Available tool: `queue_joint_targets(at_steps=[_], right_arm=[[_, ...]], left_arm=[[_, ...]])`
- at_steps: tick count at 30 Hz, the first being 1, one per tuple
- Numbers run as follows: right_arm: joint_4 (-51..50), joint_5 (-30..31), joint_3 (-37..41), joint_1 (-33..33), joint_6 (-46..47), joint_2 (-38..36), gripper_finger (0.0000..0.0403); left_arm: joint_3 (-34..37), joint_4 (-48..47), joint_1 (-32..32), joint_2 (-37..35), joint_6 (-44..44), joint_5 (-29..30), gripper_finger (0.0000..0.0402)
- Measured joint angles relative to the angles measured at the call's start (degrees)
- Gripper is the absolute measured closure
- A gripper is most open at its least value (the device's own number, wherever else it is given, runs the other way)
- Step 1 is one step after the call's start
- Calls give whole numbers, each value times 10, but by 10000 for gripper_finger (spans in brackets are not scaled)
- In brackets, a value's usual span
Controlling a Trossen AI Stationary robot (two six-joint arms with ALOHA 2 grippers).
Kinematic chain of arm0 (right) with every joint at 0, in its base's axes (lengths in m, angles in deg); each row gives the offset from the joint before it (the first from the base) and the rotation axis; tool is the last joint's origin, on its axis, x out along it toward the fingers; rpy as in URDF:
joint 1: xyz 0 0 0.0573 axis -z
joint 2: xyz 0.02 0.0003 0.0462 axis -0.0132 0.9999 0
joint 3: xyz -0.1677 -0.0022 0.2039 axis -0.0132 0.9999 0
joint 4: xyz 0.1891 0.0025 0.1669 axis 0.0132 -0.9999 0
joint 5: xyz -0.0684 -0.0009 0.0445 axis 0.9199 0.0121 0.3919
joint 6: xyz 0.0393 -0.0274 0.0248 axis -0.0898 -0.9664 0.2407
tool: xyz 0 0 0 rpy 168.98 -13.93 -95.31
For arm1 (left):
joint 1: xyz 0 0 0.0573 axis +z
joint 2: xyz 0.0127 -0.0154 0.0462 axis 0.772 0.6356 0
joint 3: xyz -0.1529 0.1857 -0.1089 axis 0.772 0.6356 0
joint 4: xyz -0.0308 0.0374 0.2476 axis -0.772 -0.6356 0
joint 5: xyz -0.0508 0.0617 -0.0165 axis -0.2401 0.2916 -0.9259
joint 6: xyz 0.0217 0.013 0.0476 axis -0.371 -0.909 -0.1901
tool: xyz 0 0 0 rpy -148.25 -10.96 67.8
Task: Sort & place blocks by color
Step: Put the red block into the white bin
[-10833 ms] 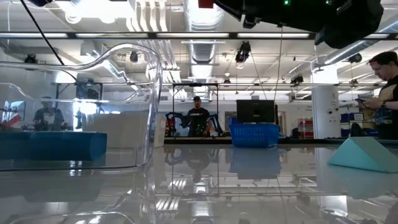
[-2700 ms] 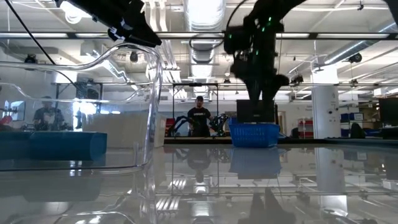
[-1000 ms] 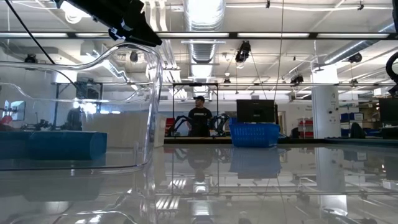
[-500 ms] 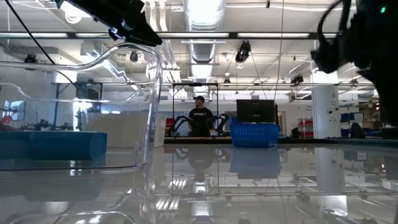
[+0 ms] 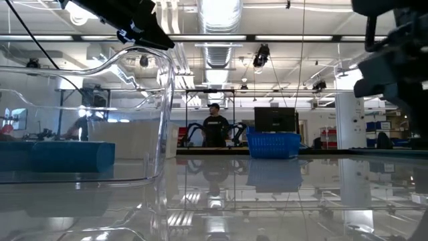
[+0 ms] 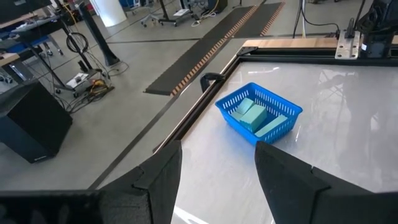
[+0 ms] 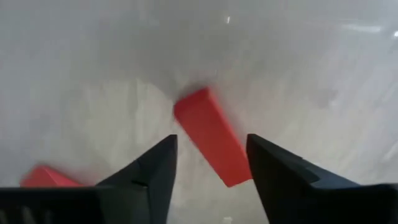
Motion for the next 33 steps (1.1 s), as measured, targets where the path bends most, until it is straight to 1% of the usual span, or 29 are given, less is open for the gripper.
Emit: queue_joint_targets(at_steps=[4,8,10,13,16,19,21,23,27,28,30,33], right_arm=[[3,1,1,-4,-42,18,198],[19,4,4,-4,-45,34,201],[42,13,9,-5,-47,42,212],[63,10,15,-4,-66,52,234],[66,10,14,-5,-76,60,265],[67,18,15,-5,-79,59,306],[67,28,13,-5,-89,53,314],[72,56,11,-3,-90,44,314],[83,167,-10,19,-78,18,314],[84,186,-16,26,-75,9,314],[125,218,-25,42,-75,-8,314],[238,254,-19,75,-117,-38,314]], left_arm=[[0,0,0,0,0,0,214],[0,1,0,0,0,0,214],[0,1,0,0,0,0,214],[0,1,0,0,0,0,214],[0,1,0,0,0,0,214],[0,1,0,0,-1,0,214],[-1,-3,0,-1,-1,0,214],[-1,-4,-4,-3,-1,0,214],[0,-5,-22,-7,0,-4,214],[0,-4,-28,-6,0,-6,214],[1,-4,-40,-6,1,-7,214],[1,-2,-60,0,3,-8,214]])
